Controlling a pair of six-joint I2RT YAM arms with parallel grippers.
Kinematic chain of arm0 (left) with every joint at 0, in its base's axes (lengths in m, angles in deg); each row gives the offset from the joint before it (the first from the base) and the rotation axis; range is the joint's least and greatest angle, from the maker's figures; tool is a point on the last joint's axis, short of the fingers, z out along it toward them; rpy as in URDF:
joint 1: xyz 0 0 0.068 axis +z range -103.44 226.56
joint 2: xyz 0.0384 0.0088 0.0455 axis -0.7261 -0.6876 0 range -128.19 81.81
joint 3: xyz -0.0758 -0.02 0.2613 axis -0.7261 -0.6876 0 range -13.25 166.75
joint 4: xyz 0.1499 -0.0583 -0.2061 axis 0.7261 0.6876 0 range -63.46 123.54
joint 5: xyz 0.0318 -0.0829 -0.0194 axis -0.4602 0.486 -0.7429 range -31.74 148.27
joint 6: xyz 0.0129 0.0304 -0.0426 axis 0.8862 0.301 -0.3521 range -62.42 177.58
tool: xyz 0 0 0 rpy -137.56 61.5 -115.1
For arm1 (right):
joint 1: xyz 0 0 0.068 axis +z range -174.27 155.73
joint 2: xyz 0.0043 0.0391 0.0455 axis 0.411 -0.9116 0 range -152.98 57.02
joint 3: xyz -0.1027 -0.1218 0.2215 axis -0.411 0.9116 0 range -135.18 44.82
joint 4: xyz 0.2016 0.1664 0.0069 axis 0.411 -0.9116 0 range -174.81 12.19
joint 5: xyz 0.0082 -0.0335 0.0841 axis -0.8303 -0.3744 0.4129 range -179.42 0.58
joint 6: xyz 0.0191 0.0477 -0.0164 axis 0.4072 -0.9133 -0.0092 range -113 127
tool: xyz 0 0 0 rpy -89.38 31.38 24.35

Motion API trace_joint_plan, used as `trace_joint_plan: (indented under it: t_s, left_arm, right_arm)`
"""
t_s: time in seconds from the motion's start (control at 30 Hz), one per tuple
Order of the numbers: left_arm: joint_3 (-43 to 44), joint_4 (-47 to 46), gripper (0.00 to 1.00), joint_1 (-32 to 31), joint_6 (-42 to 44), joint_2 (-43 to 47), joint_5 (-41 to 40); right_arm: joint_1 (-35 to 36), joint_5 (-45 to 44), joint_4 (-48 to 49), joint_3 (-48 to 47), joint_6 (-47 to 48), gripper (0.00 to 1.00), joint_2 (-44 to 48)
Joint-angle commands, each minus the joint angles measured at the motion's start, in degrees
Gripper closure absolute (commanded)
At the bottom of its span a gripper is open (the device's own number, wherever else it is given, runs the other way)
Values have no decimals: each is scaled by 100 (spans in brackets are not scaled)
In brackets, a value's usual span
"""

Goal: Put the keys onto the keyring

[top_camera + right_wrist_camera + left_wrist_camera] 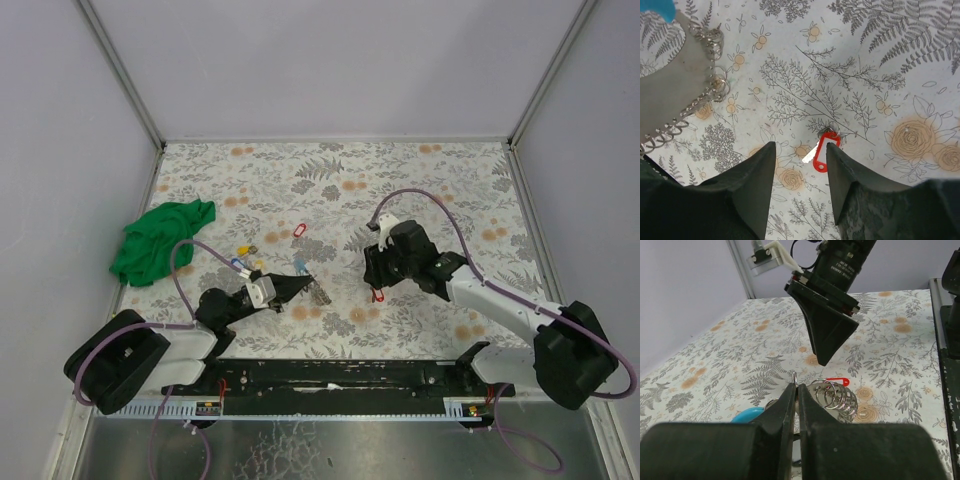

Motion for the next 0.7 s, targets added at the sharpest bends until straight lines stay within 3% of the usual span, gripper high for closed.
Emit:
trace_joint_plan:
  t_s: [0.0,0.37,0.67]
  left_arm:
    - [48,-501,100,51,-43,8,233]
    - [84,-374,100,53,-41,48,315]
    - [113,-369,100,52,-86,15,362]
  right_arm:
    - [-375,459,586,242,-619,50,-27]
    - [-1104,981,1819,1022,-1200,66,-333]
    - [-1246,1260,2161,1107,-1360,71,-809]
